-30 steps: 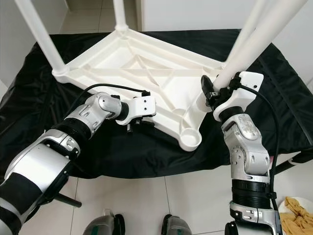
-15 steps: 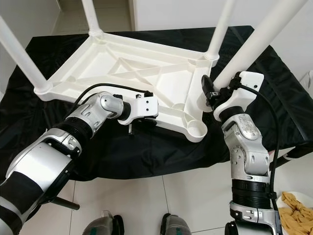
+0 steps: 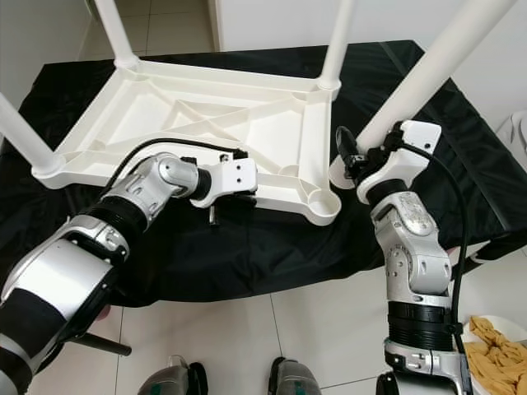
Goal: Building children table
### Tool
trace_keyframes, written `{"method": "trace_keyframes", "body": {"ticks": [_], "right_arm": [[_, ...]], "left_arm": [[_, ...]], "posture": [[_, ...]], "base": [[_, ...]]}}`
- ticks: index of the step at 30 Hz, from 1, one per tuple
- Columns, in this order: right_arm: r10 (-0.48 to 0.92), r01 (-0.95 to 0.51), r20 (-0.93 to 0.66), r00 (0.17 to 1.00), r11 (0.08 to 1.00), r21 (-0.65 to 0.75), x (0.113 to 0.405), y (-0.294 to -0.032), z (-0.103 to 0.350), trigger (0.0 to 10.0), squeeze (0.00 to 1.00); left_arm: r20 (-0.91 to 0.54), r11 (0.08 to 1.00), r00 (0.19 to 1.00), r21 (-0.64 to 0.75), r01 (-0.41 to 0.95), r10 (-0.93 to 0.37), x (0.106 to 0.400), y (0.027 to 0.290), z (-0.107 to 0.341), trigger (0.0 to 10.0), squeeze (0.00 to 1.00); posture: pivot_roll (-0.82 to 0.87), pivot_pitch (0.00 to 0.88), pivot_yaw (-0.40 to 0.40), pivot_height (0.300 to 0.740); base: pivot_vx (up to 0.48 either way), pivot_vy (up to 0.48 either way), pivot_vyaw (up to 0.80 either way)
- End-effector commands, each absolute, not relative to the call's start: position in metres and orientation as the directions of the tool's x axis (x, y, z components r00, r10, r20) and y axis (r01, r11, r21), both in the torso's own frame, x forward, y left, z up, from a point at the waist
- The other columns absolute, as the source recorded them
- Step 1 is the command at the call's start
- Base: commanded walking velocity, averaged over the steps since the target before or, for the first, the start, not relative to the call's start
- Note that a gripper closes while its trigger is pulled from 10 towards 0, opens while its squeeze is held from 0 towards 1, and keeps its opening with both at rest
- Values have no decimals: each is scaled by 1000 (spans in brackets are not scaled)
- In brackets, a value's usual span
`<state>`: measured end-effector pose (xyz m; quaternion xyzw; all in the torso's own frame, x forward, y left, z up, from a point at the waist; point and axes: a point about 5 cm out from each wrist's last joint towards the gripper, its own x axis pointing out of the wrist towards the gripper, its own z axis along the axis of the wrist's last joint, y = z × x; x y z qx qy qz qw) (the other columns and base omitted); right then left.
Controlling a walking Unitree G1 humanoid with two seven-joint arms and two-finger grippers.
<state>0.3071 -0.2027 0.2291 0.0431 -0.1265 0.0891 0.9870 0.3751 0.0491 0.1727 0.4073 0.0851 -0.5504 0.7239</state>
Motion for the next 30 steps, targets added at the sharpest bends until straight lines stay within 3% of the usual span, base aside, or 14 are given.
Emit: {"method": "trace_keyframes", "body": {"ticks": [1,10,17,18,19,21,22,25,26,30], "right_arm": [[187,-211,258,948,975,69,308,-199,231,10000,0],[197,-222,238,951,972,79,309,-197,228,10000,0],[204,-225,216,955,971,78,310,-196,225,10000,0],[204,-224,216,955,971,77,311,-196,225,10000,0],[203,-223,217,955,972,76,312,-196,225,10000,0],[203,-223,217,955,972,76,312,-196,225,10000,0],[203,-223,218,955,972,74,312,-196,226,10000,0],[203,-224,220,954,972,72,312,-196,226,10000,0],[204,-224,222,954,972,72,313,-196,227,10000,0],[208,-230,223,952,970,74,314,-195,227,10000,0]], "left_arm": [[-649,168,424,419,892,-632,375,86,141,0,0],[-664,149,400,402,903,-632,372,93,137,0,0],[-666,17,250,337,942,-703,359,92,133,0,0],[-665,-5,230,331,944,-710,357,91,133,510,0],[-665,-19,218,330,944,-714,356,91,134,7020,0],[-665,-19,218,330,944,-714,356,91,134,7020,0],[-665,-26,213,330,944,-716,356,91,134,10000,0],[-656,-12,220,330,944,-722,357,89,136,10000,0],[-644,11,233,329,944,-729,359,88,138,10000,1000],[-627,22,242,336,941,-740,361,86,144,10000,1000]], "posture": [[-45,102,27,740],[-45,100,28,740],[-43,95,26,740],[-40,100,24,740],[-37,101,22,740],[-37,101,22,740],[-37,101,21,740],[-35,103,21,740],[-34,104,20,740],[-32,104,22,740]], "base": [[0,0,0],[0,0,0],[0,0,0],[0,0,0],[0,0,0],[0,0,0],[0,0,0],[0,0,0],[0,0,0],[0,0,0]]}}
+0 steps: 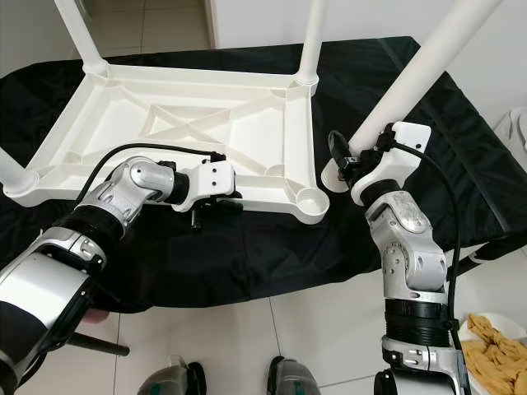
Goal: Building children table
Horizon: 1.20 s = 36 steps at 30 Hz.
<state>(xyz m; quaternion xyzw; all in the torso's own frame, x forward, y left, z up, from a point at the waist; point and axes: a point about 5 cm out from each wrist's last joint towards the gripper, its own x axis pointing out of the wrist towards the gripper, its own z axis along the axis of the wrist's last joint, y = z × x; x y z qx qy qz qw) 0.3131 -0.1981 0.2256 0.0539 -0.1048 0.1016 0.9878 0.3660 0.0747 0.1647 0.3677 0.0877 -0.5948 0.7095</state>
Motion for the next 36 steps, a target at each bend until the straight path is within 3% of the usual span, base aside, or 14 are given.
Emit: {"method": "trace_keyframes", "body": {"ticks": [1,2,3,13,14,22,25,26,28,29,31,32,33,36], "right_arm": [[210,-231,222,952,970,74,314,-194,227,10000,0],[210,-231,222,952,970,74,314,-194,227,10000,0],[213,-234,219,952,969,75,315,-193,226,10000,0],[226,-246,209,951,967,73,317,-190,224,10000,0],[235,-253,205,950,965,71,318,-188,223,10000,0],[253,-270,189,949,960,72,322,-184,222,10000,0],[279,-297,182,943,952,80,326,-178,221,10000,0],[300,-318,170,939,944,88,329,-172,219,10000,0],[300,-318,170,939,944,88,329,-172,219,10000,0],[305,-322,172,937,944,76,329,-170,218,10000,0],[305,-322,172,937,944,76,329,-170,218,10000,0],[320,-332,169,932,942,49,329,-167,215,10000,0],[324,-336,173,930,941,44,328,-166,214,10000,0],[324,-336,180,929,941,45,327,-165,213,10000,0]], "left_arm": [[-625,20,245,345,939,-741,361,86,146,10000,1000],[-625,20,245,345,939,-741,361,86,146,10000,1000],[-601,21,239,347,938,-763,361,84,152,10000,0],[-489,89,239,310,947,-839,363,77,170,10000,0],[-433,131,257,300,945,-864,365,76,180,10000,0],[-301,196,278,276,941,-912,367,73,205,10000,0],[-203,268,333,291,918,-921,369,76,225,10000,0],[-144,388,444,301,871,-885,372,78,226,10000,0],[-144,388,444,301,871,-885,372,78,226,10000,0],[-107,482,529,294,825,-842,376,80,223,10000,0],[-107,482,529,294,825,-842,376,80,223,10000,0],[-64,600,630,242,763,-774,379,84,217,10000,0],[-23,658,680,226,718,-733,379,85,219,10000,0],[26,724,734,186,664,-679,376,85,224,10000,0]], "posture": [[-32,104,22,740],[-32,104,22,740],[-27,102,21,740],[-21,103,18,740],[-18,104,16,740],[-6,104,8,740],[2,101,5,740],[4,100,8,740],[4,100,8,740],[3,100,10,740],[3,100,10,740],[-4,97,17,740],[-3,95,19,740],[-1,93,21,740]], "base": [[0,0,0],[0,0,0],[0,0,0],[0,0,0],[0,0,0],[0,0,0],[0,0,0],[0,0,0],[0,0,0],[0,0,0],[0,0,0],[0,0,0],[0,0,0],[0,0,0]]}}
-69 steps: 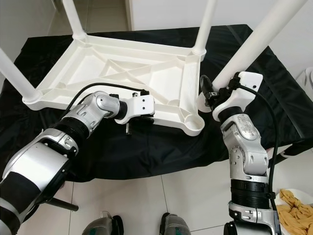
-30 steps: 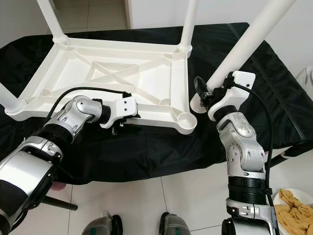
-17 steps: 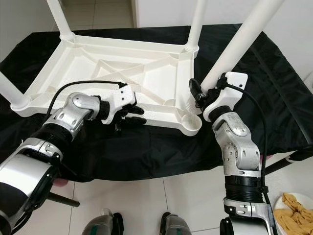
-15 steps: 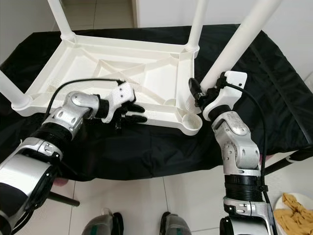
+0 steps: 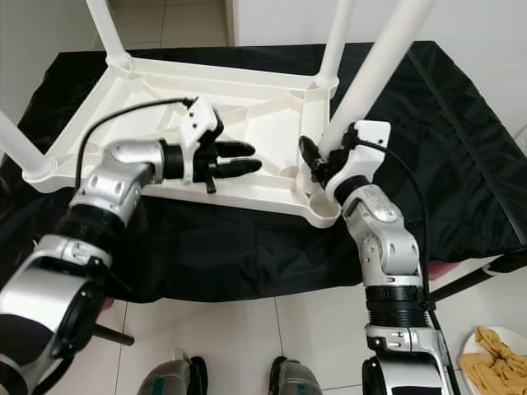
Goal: Building children table
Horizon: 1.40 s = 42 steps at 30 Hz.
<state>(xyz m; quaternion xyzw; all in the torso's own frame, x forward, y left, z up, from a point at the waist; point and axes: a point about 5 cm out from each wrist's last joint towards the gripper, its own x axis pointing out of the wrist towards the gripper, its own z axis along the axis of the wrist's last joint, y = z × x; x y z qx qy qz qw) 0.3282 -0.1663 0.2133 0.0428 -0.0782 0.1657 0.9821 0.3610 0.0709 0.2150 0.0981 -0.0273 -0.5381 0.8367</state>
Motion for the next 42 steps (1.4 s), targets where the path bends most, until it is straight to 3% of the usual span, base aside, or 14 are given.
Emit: {"method": "trace_keyframes", "body": {"ticks": [1,12,15,17,21,36,42], "right_arm": [[322,-335,183,929,941,46,327,-165,213,10000,0],[314,-322,179,932,947,15,329,-164,210,10000,0],[317,-323,178,932,946,9,330,-163,210,10000,0],[324,-329,178,929,944,0,330,-162,209,10000,0],[327,-330,181,928,944,-10,330,-162,210,10000,0],[304,-307,185,935,952,-13,330,-166,209,10000,0],[262,-265,157,952,964,2,327,-174,200,10000,0]], "left_arm": [[40,744,750,165,647,-661,375,84,225,10000,0],[38,759,774,230,609,-632,360,75,223,10000,0],[38,739,753,233,632,-656,356,70,222,10000,0],[36,655,674,279,702,-738,340,60,219,10000,0],[50,587,601,289,756,-798,323,53,220,10000,0],[29,570,581,242,785,-813,303,44,215,10000,0],[8,487,497,213,847,-868,281,39,207,10000,0]], "posture": [[-1,93,21,740],[0,80,19,740],[-1,76,17,740],[-4,73,15,740],[-8,70,15,740],[-5,88,17,740],[-10,90,7,740]], "base": [[0,0,0],[0,0,0],[0,0,0],[0,0,0],[0,0,0],[0,0,0],[0,0,0]]}}
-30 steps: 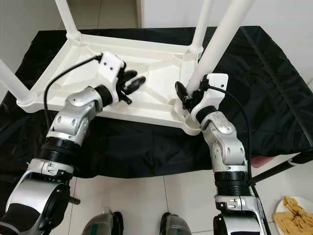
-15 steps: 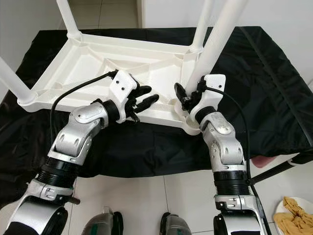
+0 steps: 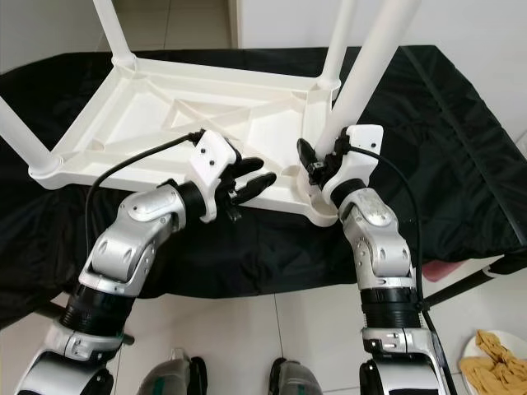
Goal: Building children table
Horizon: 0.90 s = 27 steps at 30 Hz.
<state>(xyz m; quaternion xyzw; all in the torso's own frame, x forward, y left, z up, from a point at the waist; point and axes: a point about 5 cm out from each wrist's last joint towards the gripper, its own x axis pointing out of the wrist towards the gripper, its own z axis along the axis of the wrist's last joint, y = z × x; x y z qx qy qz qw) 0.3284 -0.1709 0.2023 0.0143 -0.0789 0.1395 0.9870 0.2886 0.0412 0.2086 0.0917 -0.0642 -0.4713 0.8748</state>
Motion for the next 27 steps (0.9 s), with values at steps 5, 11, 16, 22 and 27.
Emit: {"method": "trace_keyframes", "body": {"ticks": [5,11,16,22,27], "right_arm": [[259,-261,142,955,965,-7,324,-178,196,10000,0],[260,-259,125,958,966,-21,321,-183,192,10000,0],[258,-256,118,959,966,-27,320,-185,190,10000,0],[247,-249,94,964,968,13,314,-187,182,10000,0],[306,-302,59,950,951,-65,308,-185,178,10000,0]], "left_arm": [[9,458,466,201,866,-885,275,39,208,10000,0],[7,428,435,195,883,-900,270,39,209,10000,0],[-4,413,422,194,890,-907,268,38,209,10000,0],[-12,426,434,175,888,-901,267,40,207,10000,0],[-18,431,440,166,887,-898,264,40,208,10000,0]], "posture": [[-7,89,6,740],[-4,87,3,740],[-3,86,2,740],[5,81,-6,740],[15,78,-11,740]], "base": [[0,0,0],[0,0,0],[0,0,0],[0,0,0],[0,0,0]]}}
